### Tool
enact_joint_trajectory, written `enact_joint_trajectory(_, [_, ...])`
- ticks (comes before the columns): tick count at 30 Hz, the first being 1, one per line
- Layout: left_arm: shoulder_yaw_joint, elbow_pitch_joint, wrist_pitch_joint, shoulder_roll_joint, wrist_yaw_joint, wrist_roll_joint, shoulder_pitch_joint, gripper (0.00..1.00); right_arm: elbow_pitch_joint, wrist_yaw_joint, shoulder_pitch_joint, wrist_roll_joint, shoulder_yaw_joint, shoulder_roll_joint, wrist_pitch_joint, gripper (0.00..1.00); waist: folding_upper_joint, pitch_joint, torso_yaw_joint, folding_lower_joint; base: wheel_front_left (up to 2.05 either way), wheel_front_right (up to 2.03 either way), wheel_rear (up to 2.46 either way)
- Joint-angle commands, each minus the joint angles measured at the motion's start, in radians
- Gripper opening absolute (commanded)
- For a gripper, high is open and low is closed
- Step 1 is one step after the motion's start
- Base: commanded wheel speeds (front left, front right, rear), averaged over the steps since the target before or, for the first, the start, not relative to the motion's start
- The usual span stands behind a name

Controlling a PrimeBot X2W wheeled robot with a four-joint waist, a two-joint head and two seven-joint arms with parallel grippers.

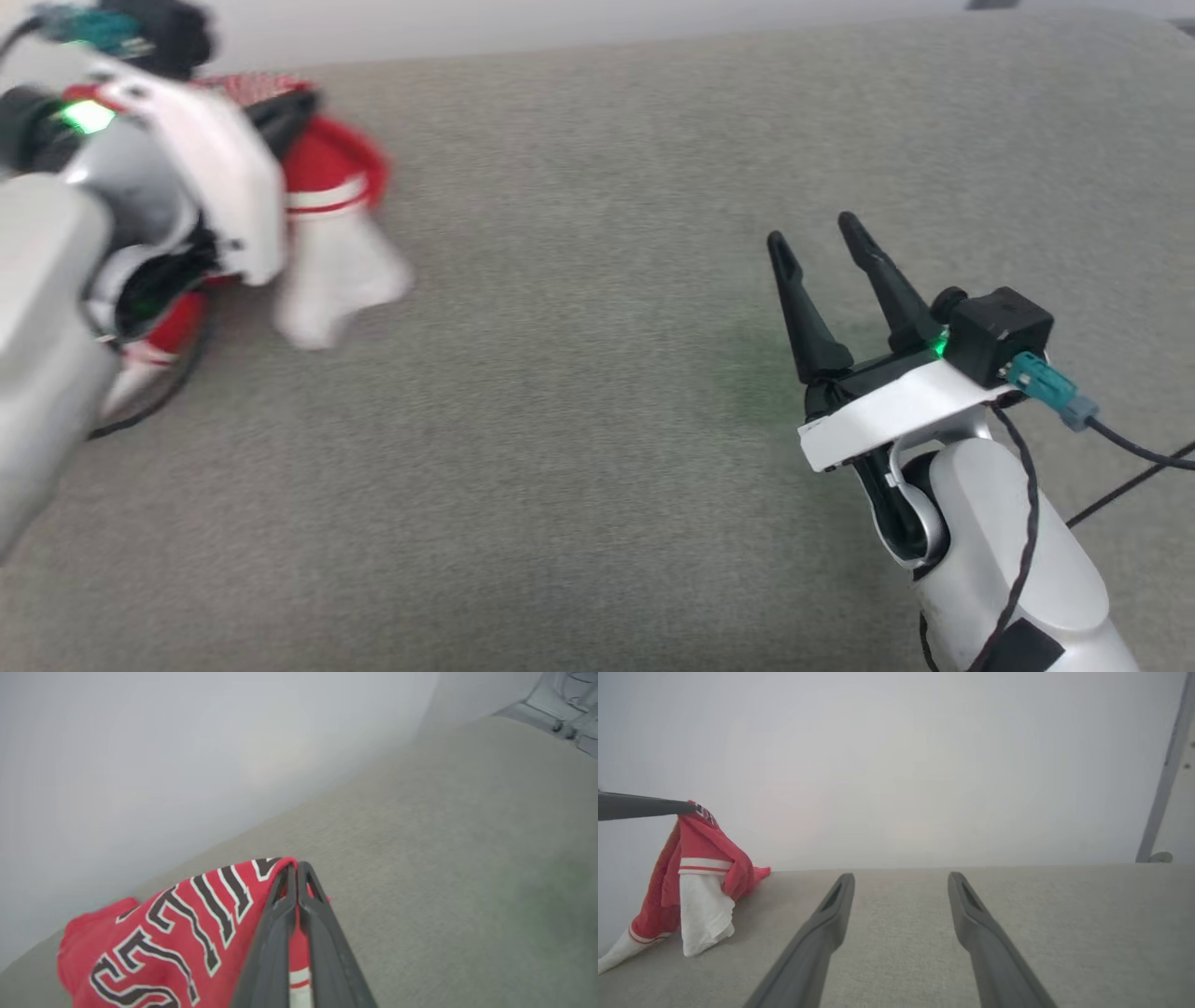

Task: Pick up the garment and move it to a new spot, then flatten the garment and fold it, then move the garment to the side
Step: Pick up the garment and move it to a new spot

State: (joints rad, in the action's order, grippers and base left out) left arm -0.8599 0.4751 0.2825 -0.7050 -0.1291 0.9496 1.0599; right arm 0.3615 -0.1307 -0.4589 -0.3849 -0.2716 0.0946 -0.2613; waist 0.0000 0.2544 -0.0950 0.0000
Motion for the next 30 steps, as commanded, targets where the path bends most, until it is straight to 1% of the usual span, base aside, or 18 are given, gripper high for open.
enact_joint_trajectory(1, [-0.03,-0.044,0.003,0.027,-0.002,0.025,0.037,0.0,-0.011,0.0,0.016,-0.008,0.016,-0.011,-0.005,1.0,0.0,0.015,-0.044,0.0,0.0,0.0,0.0])
enact_joint_trajectory(5, [-0.103,-0.082,0.026,0.109,-0.002,0.055,0.095,0.0,-0.028,0.0,0.023,-0.018,0.042,-0.024,-0.005,1.0,0.0,0.039,-0.088,0.0,0.0,0.0,0.0])
enact_joint_trajectory(9, [-0.184,-0.089,0.052,0.197,-0.002,0.087,0.154,0.0,-0.045,0.0,0.015,-0.031,0.05,-0.035,-0.005,1.0,0.0,0.064,-0.15,0.0,0.0,0.0,0.0])
enact_joint_trajectory(11, [-0.209,-0.09,0.054,0.239,-0.002,0.112,0.177,0.0,-0.053,0.0,0.011,-0.038,0.052,-0.04,-0.005,1.0,0.0,0.075,-0.182,0.0,0.0,0.0,0.0])
enact_joint_trajectory(15, [-0.25,-0.077,0.028,0.304,-0.002,0.144,0.238,0.0,-0.065,0.0,0.013,-0.064,0.059,-0.044,-0.005,1.0,0.0,0.106,-0.248,0.0,0.0,0.0,0.0])
enact_joint_trajectory(16, [-0.25,-0.077,0.028,0.304,-0.002,0.144,0.238,0.0,-0.065,0.0,0.013,-0.064,0.059,-0.044,-0.005,1.0,0.0,0.106,-0.248,0.0,0.0,0.0,0.0])
enact_joint_trajectory(19, [-0.271,-0.042,0.007,0.347,-0.002,0.165,0.273,0.0,-0.08,0.0,0.022,-0.103,0.062,-0.044,-0.005,1.0,0.0,0.126,-0.292,0.0,0.0,0.0,0.0])
enact_joint_trajectory(21, [-0.3,-0.006,0.014,0.359,-0.002,0.179,0.283,0.0,-0.086,0.0,0.029,-0.124,0.061,-0.044,-0.005,1.0,0.0,0.138,-0.32,0.0,0.0,0.0,0.0])
enact_joint_trajectory(23, [-0.334,0.033,0.02,0.355,-0.002,0.183,0.289,0.0,-0.09,0.0,0.031,-0.147,0.055,-0.044,-0.005,1.0,0.0,0.15,-0.351,0.0,0.0,0.0,0.0])
enact_joint_trajectory(25, [-0.373,0.099,0.026,0.336,-0.002,0.19,0.273,0.0,-0.099,0.0,0.027,-0.181,0.044,-0.044,-0.005,1.0,0.0,0.171,-0.398,0.0,0.0,0.0,0.0])
enact_joint_trajectory(26, [-0.373,0.099,0.026,0.336,-0.002,0.19,0.273,0.0,-0.099,0.0,0.027,-0.181,0.044,-0.044,-0.005,1.0,0.0,0.171,-0.398,0.0,0.0,0.0,0.0])
enact_joint_trajectory(30, [-0.404,0.189,0.042,0.3,-0.002,0.162,0.256,0.0,-0.111,0.0,0.029,-0.222,0.033,-0.044,-0.005,1.0,0.0,0.194,-0.45,0.0,0.0,0.0,0.0])
